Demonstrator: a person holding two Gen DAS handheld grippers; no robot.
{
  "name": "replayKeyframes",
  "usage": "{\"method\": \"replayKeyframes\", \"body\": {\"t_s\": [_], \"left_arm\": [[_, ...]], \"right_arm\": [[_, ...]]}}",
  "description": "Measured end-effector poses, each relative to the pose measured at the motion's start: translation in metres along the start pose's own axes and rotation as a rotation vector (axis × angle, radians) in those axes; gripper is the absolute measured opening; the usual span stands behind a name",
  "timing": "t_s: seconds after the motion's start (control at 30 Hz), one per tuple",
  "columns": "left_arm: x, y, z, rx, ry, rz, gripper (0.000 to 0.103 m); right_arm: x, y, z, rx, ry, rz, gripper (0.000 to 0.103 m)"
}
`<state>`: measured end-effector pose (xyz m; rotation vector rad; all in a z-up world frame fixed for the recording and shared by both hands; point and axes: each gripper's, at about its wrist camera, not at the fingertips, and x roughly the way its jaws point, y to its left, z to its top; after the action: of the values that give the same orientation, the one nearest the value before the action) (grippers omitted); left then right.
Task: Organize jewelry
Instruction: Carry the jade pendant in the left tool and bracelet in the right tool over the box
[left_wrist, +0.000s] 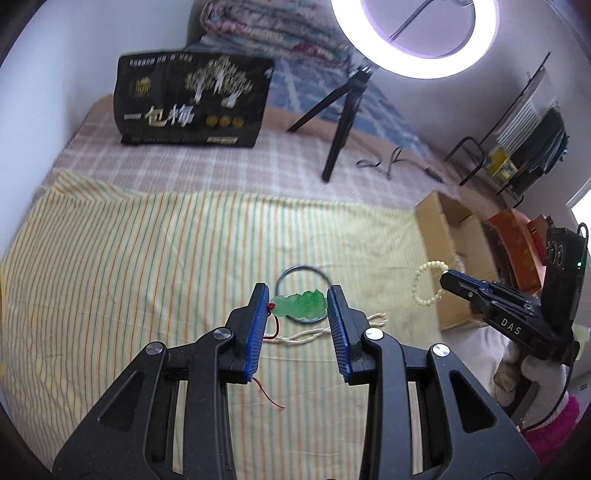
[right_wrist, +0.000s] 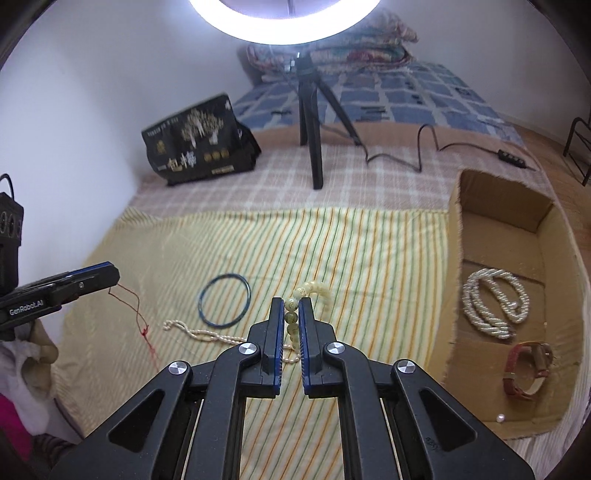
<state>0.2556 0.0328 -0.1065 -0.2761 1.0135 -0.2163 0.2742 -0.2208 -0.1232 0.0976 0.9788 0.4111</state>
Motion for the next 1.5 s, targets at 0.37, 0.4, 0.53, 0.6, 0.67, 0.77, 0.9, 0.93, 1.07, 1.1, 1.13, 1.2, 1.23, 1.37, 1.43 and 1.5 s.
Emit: {"method": "replayKeyframes", "body": {"t_s": [0.37,0.4,0.53,0.6,0.67,0.77,0.9,0.93,1.07,1.1,1.13,1.2,1.23,1.37,1.43,1.5], "left_arm": [[-0.027,-0.061,0.004,0.062,-0.053,-0.106,0.032],[-0.029,-0.069,0.004,0.074,-0.06,-0.114,0.032],[-0.035,-0.103,0.004,0.124,-0.083,-0.154,0.032],[-0.035,-0.12,0.002,0.144,-0.085,-0.178,0.032],[-0.035,-0.133,0.0,0.163,-0.083,-0.198,0.032],[-0.032,-0.159,-0.003,0.2,-0.078,-0.224,0.032],[-0.026,-0.191,-0.004,0.239,-0.073,-0.263,0.032],[-0.025,-0.196,-0.004,0.244,-0.072,-0.27,0.032],[-0.02,-0.221,0.001,0.259,-0.073,-0.299,0.032],[-0.017,-0.228,0.004,0.265,-0.072,-0.308,0.032],[-0.016,-0.234,0.004,0.268,-0.072,-0.313,0.032],[-0.009,-0.248,0.007,0.278,-0.068,-0.326,0.032],[-0.007,-0.253,0.008,0.284,-0.067,-0.329,0.032],[0.008,-0.273,0.01,0.303,-0.053,-0.343,0.032],[0.019,-0.283,0.011,0.31,-0.044,-0.349,0.032],[0.026,-0.289,0.012,0.315,-0.036,-0.352,0.032]], "right_arm": [[-0.057,-0.037,-0.004,0.055,-0.093,-0.024,0.006],[-0.062,-0.041,-0.005,0.059,-0.102,-0.03,0.006],[-0.085,-0.062,-0.008,0.089,-0.139,-0.041,0.006],[-0.094,-0.07,-0.01,0.098,-0.154,-0.051,0.006],[-0.102,-0.079,-0.012,0.107,-0.167,-0.064,0.006],[-0.112,-0.094,-0.015,0.126,-0.182,-0.077,0.006],[-0.119,-0.108,-0.018,0.132,-0.184,-0.095,0.006],[-0.12,-0.111,-0.018,0.131,-0.183,-0.101,0.006],[-0.123,-0.126,-0.016,0.13,-0.187,-0.116,0.006],[-0.124,-0.131,-0.015,0.134,-0.19,-0.118,0.006],[-0.125,-0.134,-0.015,0.136,-0.192,-0.118,0.006],[-0.125,-0.143,-0.011,0.142,-0.199,-0.119,0.006],[-0.125,-0.146,-0.009,0.144,-0.202,-0.12,0.006],[-0.121,-0.163,-0.001,0.158,-0.218,-0.117,0.006],[-0.118,-0.17,0.002,0.167,-0.223,-0.113,0.006],[-0.113,-0.18,0.006,0.183,-0.229,-0.107,0.006]]}}
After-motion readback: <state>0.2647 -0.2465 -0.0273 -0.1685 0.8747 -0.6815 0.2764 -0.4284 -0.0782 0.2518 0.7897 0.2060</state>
